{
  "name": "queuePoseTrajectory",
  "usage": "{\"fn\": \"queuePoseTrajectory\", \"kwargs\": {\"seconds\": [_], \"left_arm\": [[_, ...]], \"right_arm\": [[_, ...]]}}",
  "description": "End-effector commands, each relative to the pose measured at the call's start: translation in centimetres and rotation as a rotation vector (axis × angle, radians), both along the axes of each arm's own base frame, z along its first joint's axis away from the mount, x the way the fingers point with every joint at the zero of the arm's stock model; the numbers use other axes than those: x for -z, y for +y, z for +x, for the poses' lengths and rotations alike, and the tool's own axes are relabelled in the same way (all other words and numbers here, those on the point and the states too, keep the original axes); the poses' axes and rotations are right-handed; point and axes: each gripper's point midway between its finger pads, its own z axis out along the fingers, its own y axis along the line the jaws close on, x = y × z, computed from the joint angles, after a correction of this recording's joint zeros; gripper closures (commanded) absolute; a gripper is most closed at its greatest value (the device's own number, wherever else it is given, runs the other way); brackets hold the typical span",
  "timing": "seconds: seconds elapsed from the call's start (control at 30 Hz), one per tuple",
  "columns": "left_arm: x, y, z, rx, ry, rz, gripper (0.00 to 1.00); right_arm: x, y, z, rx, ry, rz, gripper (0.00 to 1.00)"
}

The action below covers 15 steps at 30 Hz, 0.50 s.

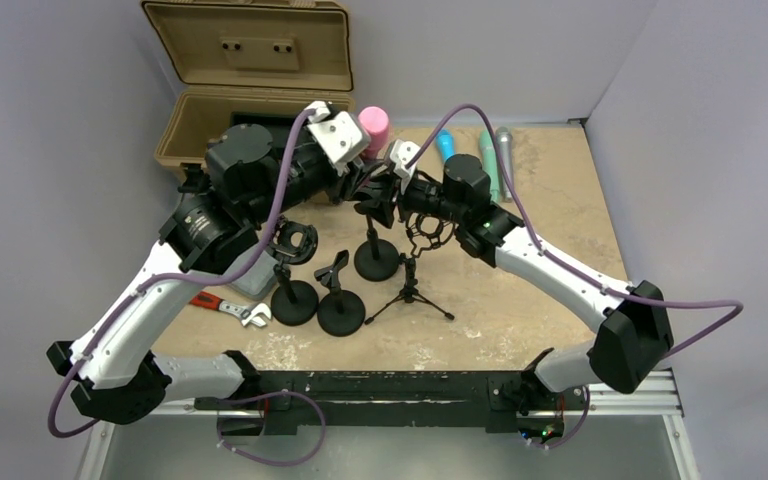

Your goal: Remove the microphone from the stand

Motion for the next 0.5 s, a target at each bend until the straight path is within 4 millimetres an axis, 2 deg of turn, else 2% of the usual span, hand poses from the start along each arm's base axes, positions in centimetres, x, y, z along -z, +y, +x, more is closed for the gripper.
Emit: {"fn": "queuePoseTrajectory", "kwargs": {"seconds": [0.0, 0.13, 0.2, 0.37, 0.47], "left_arm": [[-6.9, 3.9, -0.5, -0.141, -0.106, -0.146, 1.0], [-9.9, 9.2, -0.9, -0.339, -0.165, -0.251, 1.0], [-10.2, 11.2, -1.5, -0.394, -0.178, -0.285, 1.0], [-8.1, 12.9, -2.0, -0.442, -0.194, -0.327, 1.0], [-5.8, 13.3, -1.3, -0.493, -0.194, -0.315, 1.0]], "right_arm": [[-0.8, -0.2, 1.8, 0.074, -0.033, 0.032, 1.0], [-1.7, -0.5, 2.6, 0.135, -0.019, 0.091, 1.0], [-2.3, -0.5, 2.8, 0.152, -0.004, 0.127, 1.0], [-3.4, -0.1, 2.6, 0.143, 0.043, 0.21, 1.0], [-4.0, -0.2, 2.2, 0.134, 0.047, 0.242, 1.0]]}}
